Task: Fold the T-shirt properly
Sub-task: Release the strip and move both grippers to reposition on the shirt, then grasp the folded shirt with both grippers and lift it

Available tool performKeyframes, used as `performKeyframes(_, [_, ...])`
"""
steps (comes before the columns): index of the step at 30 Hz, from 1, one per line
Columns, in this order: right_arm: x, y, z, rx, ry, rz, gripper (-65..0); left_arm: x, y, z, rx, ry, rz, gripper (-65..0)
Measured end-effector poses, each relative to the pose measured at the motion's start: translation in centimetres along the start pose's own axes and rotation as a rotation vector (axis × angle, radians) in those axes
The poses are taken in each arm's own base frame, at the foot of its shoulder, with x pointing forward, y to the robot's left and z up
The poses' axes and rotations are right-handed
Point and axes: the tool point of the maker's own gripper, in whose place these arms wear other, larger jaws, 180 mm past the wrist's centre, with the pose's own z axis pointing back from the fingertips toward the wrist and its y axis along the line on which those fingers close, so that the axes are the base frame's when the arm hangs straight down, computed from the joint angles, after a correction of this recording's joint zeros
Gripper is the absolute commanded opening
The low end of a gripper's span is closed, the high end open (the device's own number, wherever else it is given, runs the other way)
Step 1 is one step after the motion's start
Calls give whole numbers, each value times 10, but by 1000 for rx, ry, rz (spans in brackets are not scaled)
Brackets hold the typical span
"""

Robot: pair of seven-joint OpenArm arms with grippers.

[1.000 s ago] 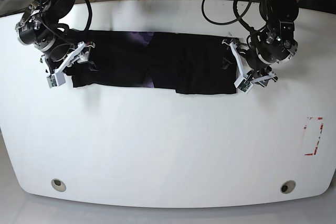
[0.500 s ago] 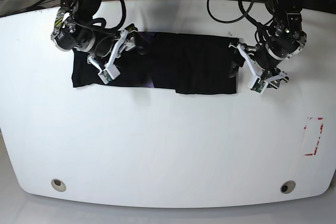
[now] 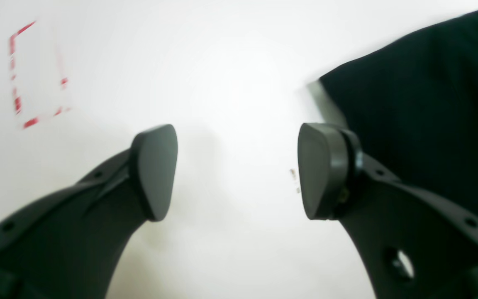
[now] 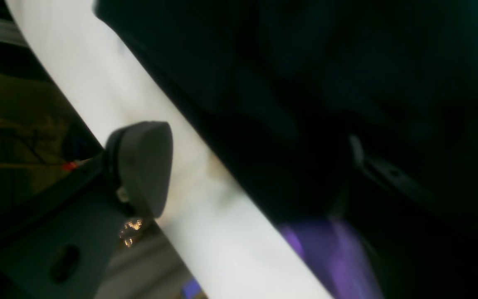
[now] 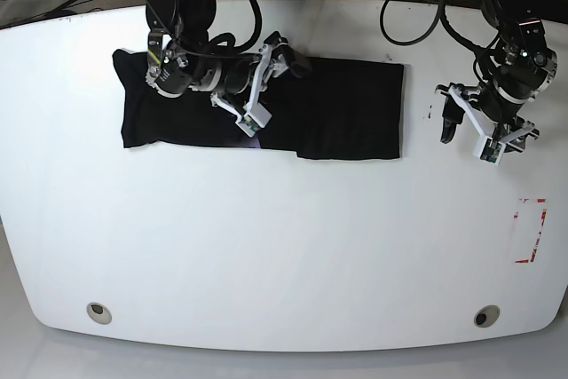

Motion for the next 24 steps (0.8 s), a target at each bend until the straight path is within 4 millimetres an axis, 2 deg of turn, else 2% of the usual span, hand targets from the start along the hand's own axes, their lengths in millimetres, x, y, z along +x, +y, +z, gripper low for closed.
performKeyframes(4, [5,7,-10,38,13,24,-170,-3,2,2,7,2,16,-231])
performKeyframes(9, [8,0,-15,37,11,13,-192,-14,-1,4,2,30,20,-231])
performKeyframes(12, [10,-4,-18,36,0,5,-303,-13,-1,4,2,25,21,-231])
performKeyframes(17, [6,-7,-29,62,8,-34,-583,-15,-4,4,-4,31,20,-231])
performKeyframes(18, [3,-8,-31,66,16,-42,-615,-15,-3,4,-3,31,19,-231])
performKeyframes(20, [3,-8,-32,67,18,-45,-650,-14,-3,4,-4,28,20,-231])
performKeyframes(24, [8,-5,-24,50,1,-18,-650,-14,-3,4,-4,27,20,-231])
